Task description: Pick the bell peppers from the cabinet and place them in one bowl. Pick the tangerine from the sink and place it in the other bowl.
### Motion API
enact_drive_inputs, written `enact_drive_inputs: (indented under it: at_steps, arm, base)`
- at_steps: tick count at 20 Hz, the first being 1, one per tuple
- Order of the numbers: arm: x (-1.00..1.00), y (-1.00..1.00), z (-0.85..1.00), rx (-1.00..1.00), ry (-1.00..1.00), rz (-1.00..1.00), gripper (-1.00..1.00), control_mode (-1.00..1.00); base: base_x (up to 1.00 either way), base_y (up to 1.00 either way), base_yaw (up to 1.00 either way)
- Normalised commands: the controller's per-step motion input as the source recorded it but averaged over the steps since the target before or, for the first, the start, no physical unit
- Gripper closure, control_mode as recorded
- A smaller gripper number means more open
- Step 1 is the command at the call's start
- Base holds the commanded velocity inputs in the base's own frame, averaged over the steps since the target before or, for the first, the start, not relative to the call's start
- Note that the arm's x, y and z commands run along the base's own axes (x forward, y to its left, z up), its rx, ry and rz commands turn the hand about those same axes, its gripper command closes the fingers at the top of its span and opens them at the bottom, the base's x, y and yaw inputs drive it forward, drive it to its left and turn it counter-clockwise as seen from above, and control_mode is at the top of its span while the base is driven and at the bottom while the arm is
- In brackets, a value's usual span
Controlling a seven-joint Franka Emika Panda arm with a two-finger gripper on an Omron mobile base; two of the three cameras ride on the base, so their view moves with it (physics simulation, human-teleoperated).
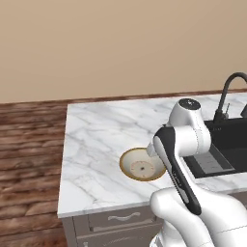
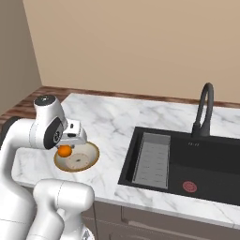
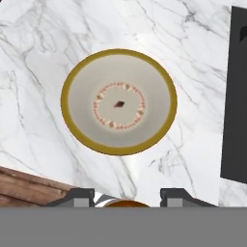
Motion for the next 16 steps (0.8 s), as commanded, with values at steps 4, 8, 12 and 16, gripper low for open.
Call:
enact_drive_inputs:
  at_steps: [4, 8, 12, 16]
  arm:
    - [0.0, 0.0, 0.0, 0.0, 0.0, 0.0, 1.0, 1.0]
    - [0.0, 0.0, 0.0, 0.0, 0.0, 0.0, 1.0, -1.0]
    - [0.29, 0.06, 0.0, 0.0, 0.04, 0.0, 1.0, -1.0]
    - [0.5, 0.04, 0.0, 0.0, 0.11, 0.0, 1.0, -1.0]
  base:
    - [0.0, 0.0, 0.0]
    - [0.0, 0.0, 0.0]
    - [0.0, 0.0, 0.0]
    - [0.0, 0.0, 0.0]
